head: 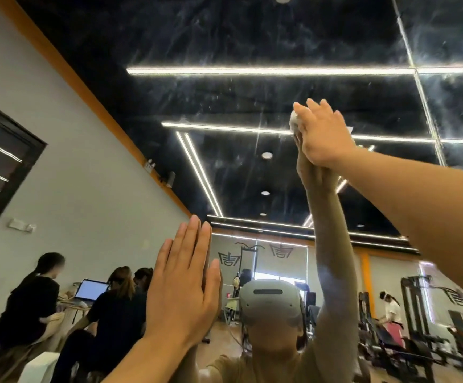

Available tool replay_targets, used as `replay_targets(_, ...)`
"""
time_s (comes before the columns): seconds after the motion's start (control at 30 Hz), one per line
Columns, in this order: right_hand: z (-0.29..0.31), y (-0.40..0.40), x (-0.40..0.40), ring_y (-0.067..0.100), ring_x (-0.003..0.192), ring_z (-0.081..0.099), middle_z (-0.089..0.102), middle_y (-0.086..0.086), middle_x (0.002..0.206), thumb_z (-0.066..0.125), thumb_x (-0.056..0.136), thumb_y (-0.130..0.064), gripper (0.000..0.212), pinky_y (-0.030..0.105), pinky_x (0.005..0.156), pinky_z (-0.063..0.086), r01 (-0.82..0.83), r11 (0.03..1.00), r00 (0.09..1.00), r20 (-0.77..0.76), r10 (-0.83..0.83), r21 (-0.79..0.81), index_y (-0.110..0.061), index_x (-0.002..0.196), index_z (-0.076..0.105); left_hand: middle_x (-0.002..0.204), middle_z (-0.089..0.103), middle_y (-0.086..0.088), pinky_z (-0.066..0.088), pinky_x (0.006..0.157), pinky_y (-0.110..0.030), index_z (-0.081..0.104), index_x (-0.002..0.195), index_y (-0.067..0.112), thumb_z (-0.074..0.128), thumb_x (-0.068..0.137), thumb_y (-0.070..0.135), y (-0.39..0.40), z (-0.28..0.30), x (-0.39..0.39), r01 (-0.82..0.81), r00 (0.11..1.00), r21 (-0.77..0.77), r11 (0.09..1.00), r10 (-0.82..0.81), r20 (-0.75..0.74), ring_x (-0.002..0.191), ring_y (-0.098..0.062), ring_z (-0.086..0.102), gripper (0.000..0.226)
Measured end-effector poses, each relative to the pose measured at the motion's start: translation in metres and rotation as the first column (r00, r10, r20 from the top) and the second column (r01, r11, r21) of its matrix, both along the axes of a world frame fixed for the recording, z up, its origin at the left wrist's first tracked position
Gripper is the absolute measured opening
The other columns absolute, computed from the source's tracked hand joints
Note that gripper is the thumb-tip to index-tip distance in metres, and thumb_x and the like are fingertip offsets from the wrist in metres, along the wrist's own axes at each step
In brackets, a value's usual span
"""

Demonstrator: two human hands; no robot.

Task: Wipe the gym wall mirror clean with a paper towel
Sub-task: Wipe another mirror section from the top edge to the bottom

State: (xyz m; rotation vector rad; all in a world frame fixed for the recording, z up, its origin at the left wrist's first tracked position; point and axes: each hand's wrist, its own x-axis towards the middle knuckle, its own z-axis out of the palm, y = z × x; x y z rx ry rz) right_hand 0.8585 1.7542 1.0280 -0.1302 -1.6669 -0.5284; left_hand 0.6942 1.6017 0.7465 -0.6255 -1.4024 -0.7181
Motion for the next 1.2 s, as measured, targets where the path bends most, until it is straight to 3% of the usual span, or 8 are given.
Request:
replay_targets(0.17, -0.026, -0.014, -0.022, 0.031, 0.148, 0.021, 0.028, 0.009, 0.161, 0.054, 0.093, -0.002, 0.070, 0.045, 0.121, 0.013, -0.068, 0.990, 0.997, -0.020, 0.071, 0.121, -0.017, 0.156, 0.027, 0.167, 0.013, -0.002, 0.004, 0.122, -0.029, 0.017, 0.159, 0.015, 0.026, 0.105, 0.041, 0.001, 0.001, 0.002, -0.002, 1.000, -0.004, 1.000, 0.002, 0.009, 0.154, -0.013, 0.007, 0.061)
replay_targets(0.27, -0.064, -0.026, -0.027, 0.029, 0.149, 0.023, 0.033, 0.008, 0.160, 0.048, 0.098, -0.001, 0.061, 0.042, 0.122, 0.009, -0.158, 0.956, 0.985, 0.103, 0.136, 0.249, -0.018, 0.155, 0.033, 0.167, 0.013, -0.002, 0.003, 0.122, -0.030, 0.017, 0.159, 0.015, 0.025, 0.105, 0.041, 0.000, 0.001, 0.003, -0.002, 1.000, -0.025, 1.000, 0.002, 0.025, 0.154, -0.013, 0.006, 0.061)
replay_targets(0.43, -0.154, -0.027, -0.029, 0.017, 0.152, 0.012, 0.027, -0.002, 0.163, 0.047, 0.103, -0.008, 0.059, 0.029, 0.120, -0.009, -0.284, 0.891, 0.912, 0.387, 0.137, 0.355, -0.030, 0.155, 0.030, 0.167, 0.011, -0.001, -0.002, 0.122, -0.027, 0.014, 0.159, 0.018, 0.020, 0.106, 0.047, -0.008, 0.002, 0.004, -0.016, 0.999, -0.071, 0.997, 0.020, 0.051, 0.153, -0.009, 0.000, 0.060)
replay_targets(0.67, -0.228, -0.007, -0.020, 0.020, 0.149, 0.025, 0.037, -0.002, 0.158, 0.041, 0.088, -0.016, 0.066, 0.046, 0.118, 0.010, -0.276, 0.788, 0.858, 0.510, -0.056, 0.550, -0.032, 0.151, 0.034, 0.169, 0.007, -0.005, 0.006, 0.122, -0.037, 0.010, 0.161, 0.013, 0.016, 0.106, 0.052, -0.040, -0.017, -0.007, -0.135, 0.990, -0.192, 0.972, 0.138, 0.005, 0.155, -0.017, 0.005, 0.068)
replay_targets(0.8, -0.219, -0.007, -0.014, 0.022, 0.148, 0.028, 0.036, -0.001, 0.159, 0.063, 0.086, -0.021, 0.071, 0.046, 0.119, 0.017, -0.246, 0.728, 0.861, 0.489, -0.138, 0.639, -0.032, 0.151, 0.037, 0.169, 0.006, -0.006, 0.002, 0.123, -0.037, 0.012, 0.161, 0.014, 0.016, 0.104, 0.058, -0.053, -0.019, -0.013, -0.157, 0.986, -0.200, 0.967, 0.167, 0.031, 0.155, -0.018, 0.004, 0.072)
replay_targets(0.93, -0.185, -0.016, -0.022, 0.028, 0.148, 0.027, 0.034, 0.005, 0.160, 0.080, 0.083, -0.020, 0.081, 0.048, 0.119, 0.016, -0.180, 0.799, 0.913, 0.400, -0.081, 0.573, -0.032, 0.151, 0.037, 0.169, 0.004, -0.005, 0.007, 0.122, -0.040, 0.011, 0.161, 0.018, 0.015, 0.103, 0.061, -0.056, -0.020, -0.020, -0.141, 0.988, -0.228, 0.964, 0.152, 0.032, 0.155, -0.020, 0.005, 0.073)
replay_targets(1.07, -0.117, -0.026, -0.029, 0.027, 0.153, 0.011, 0.019, 0.004, 0.165, 0.069, 0.093, -0.011, 0.077, 0.046, 0.123, 0.005, -0.133, 0.904, 0.952, 0.307, 0.003, 0.406, -0.037, 0.154, 0.029, 0.169, 0.004, -0.005, 0.010, 0.120, -0.042, 0.010, 0.161, 0.019, 0.017, 0.103, 0.059, -0.056, -0.018, -0.021, -0.123, 0.991, -0.237, 0.964, 0.131, 0.015, 0.155, -0.021, 0.006, 0.071)
replay_targets(1.2, -0.037, -0.035, -0.040, 0.031, 0.152, 0.011, 0.019, 0.009, 0.165, 0.051, 0.097, -0.002, 0.069, 0.044, 0.123, 0.006, -0.044, 0.982, 0.997, 0.070, 0.032, 0.182, -0.031, 0.156, 0.029, 0.169, 0.005, -0.005, 0.012, 0.120, -0.043, 0.011, 0.161, 0.018, 0.018, 0.103, 0.059, -0.058, -0.021, -0.023, -0.146, 0.988, -0.238, 0.960, 0.152, 0.010, 0.155, -0.022, 0.009, 0.072)
